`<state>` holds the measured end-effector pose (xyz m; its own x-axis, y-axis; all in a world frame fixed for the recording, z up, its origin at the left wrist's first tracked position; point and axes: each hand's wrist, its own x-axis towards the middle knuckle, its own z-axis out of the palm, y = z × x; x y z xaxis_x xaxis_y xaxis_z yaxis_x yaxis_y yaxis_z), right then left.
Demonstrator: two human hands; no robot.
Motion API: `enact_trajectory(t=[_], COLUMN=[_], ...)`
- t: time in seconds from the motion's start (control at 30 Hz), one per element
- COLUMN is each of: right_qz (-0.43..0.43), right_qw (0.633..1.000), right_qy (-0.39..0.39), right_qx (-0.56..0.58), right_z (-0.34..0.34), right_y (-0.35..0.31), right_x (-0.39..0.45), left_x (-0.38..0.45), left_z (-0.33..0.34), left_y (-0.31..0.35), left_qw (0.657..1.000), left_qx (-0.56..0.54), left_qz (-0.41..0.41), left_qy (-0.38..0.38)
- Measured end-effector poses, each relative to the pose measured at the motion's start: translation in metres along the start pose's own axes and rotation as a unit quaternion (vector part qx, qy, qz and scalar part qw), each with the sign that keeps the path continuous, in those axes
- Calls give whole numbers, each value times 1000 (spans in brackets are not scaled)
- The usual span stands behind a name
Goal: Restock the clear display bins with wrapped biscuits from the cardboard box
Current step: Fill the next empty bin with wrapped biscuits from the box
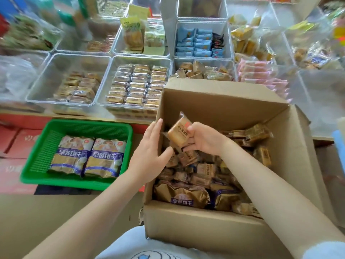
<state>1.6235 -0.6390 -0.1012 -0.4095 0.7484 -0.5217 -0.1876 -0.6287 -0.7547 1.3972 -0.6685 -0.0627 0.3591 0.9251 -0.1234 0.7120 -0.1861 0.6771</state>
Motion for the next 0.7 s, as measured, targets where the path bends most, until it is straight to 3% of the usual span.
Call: enact_trajectory(t=[0.07,0.2,0.37,0.47,0.57,0.7], right_qz=[-48,-141,-201,-162,-143,-141], right_qw=[998,983,927,924,910,826], right_qy=[-22,75,171,142,177,253], right_qx=[27,-90,-267,-315,-347,-484], right_z=[5,44,124,166,203,241], right_y=[-19,-50,-82,-93,-99,-103], right_x=[-17,-29,-5,38,104,218], left_x=[-2,3,28,47,70,106], left_z=[-1,-20,-67,-100,-137,-200], left_y=[6,18,0,-42,-105,-236], left_qw=[999,989,984,986,990,999], left_qx=[-4,-66,-95,-77,-97,-3], left_qz=[19,80,33,24,13,-14], left_qy=[25,107,144,145,104,36])
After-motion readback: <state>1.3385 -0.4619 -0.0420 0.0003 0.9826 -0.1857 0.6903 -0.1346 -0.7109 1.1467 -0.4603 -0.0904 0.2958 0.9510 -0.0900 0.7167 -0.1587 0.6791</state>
